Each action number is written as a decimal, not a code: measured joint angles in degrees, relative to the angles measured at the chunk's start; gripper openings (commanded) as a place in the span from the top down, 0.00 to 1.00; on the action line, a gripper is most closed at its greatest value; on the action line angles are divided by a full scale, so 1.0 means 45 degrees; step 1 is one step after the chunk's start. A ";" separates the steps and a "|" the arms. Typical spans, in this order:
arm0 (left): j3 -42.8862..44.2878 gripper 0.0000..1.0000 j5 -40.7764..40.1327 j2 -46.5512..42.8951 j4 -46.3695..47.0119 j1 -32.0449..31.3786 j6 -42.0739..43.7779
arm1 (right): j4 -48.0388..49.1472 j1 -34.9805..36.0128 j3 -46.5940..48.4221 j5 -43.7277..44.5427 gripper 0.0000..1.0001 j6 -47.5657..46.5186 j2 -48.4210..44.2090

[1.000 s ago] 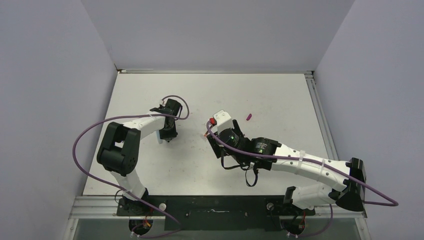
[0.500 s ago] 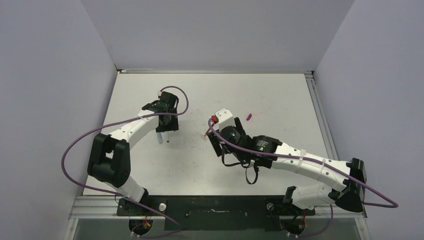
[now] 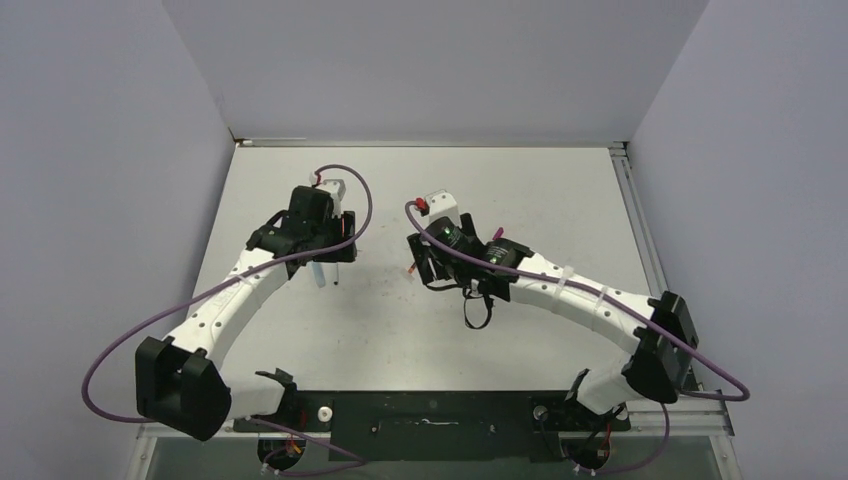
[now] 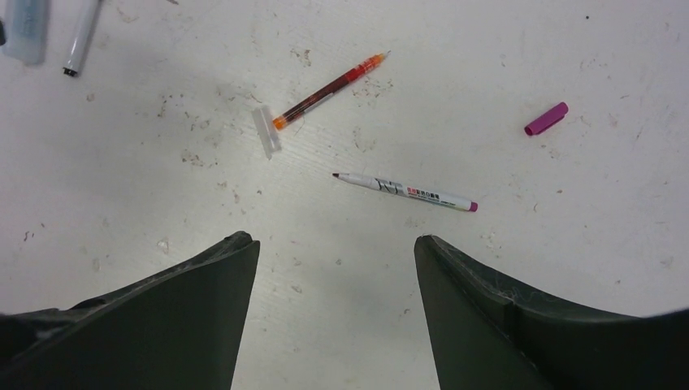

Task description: Insert the pens into the pen caps

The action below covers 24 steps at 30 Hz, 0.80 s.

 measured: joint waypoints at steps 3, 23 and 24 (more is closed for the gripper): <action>-0.0447 0.44 0.0578 -0.0539 0.0083 -0.0005 0.0311 | 0.0117 -0.0413 0.0481 -0.0019 0.30 0.0408 0.1069; -0.2487 0.42 0.1467 -0.2880 0.1297 -0.0321 0.0583 | 0.1190 -0.2336 0.3167 0.0379 0.42 0.3123 0.6737; -0.2487 0.42 0.1423 -0.2919 0.1302 -0.0325 0.0583 | 0.1219 -0.2404 0.3254 0.0321 0.42 0.3172 0.6897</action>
